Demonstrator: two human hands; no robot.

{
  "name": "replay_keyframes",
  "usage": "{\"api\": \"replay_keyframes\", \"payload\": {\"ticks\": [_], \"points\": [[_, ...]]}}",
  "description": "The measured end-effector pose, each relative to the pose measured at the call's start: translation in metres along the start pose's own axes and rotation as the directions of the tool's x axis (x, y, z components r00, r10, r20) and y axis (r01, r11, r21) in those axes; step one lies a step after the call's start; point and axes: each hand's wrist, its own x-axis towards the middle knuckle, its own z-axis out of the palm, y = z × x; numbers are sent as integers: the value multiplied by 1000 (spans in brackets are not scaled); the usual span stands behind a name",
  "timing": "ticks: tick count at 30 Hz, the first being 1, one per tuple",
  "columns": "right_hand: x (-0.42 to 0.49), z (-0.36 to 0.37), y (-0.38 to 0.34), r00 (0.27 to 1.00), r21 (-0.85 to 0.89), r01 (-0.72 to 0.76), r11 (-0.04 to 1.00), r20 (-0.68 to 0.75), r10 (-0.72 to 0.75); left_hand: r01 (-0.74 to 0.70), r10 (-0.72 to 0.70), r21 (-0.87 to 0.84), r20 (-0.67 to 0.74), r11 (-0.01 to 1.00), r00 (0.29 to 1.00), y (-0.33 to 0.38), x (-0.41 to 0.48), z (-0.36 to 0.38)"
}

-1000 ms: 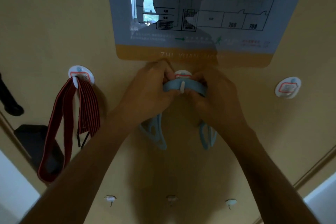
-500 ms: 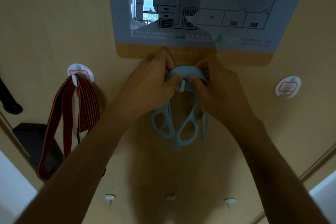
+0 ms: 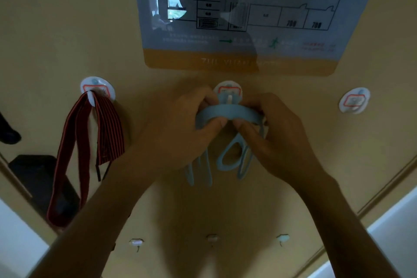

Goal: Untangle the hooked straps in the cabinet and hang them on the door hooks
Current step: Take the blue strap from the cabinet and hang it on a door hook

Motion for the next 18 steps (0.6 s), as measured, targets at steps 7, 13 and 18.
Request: {"api": "replay_keyframes", "payload": {"ticks": [7,13,18], "points": [[-31,-29,22,994,66,-99,993,52,96,-23,42,-146,134,989,990,17,-4,32],[-44,-82,62,999,-26,-52,998,-5,52,-128,146,-141,123,982,982,67,16,74],[-38,-130,109,992,-138,-15,990,-127,-3,-171,188,-165,89,971,978,105,59,124]]}}
